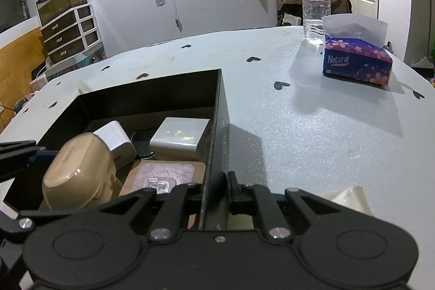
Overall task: Organize rigid objects
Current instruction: 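Carry the earbud case into the black box and open the left tool, then move the left tool back to the white suction-cup hook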
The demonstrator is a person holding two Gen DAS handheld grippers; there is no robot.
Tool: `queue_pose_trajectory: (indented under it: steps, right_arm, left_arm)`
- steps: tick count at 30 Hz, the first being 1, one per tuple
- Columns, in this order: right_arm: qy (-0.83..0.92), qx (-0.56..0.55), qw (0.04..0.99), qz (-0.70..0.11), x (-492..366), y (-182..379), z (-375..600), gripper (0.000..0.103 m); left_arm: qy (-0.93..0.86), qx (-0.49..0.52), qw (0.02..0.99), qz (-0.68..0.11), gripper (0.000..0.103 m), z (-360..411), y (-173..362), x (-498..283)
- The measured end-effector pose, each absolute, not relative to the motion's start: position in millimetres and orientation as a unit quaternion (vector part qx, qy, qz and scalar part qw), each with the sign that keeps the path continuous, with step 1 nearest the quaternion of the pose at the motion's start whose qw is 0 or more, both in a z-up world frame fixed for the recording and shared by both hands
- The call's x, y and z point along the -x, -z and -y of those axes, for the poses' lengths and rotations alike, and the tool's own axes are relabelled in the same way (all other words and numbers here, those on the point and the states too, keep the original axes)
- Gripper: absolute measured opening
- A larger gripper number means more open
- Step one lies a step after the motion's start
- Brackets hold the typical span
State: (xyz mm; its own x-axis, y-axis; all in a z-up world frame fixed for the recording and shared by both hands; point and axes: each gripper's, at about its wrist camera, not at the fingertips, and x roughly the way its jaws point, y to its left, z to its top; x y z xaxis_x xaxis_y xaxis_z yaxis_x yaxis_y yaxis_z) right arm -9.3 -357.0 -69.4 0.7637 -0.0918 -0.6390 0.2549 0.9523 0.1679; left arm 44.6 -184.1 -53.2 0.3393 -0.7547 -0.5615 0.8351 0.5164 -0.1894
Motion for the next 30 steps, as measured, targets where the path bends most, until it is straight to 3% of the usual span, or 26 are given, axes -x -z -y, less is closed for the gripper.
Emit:
queue_pose_trajectory:
  steps: [8,30]
  right_arm:
    - [0.093,-0.124,0.931,-0.330,9.4,69.2,357.0,0.010]
    - [0.093,-0.125,0.931,-0.330,10.0,68.9,357.0,0.010]
  left_arm:
    - [0.489,-0.036,0.814,-0.311,0.088,177.4,53.8,-45.8]
    - [0.465,-0.011,0.838,-0.285,0.089,153.3,30.7,-37.1]
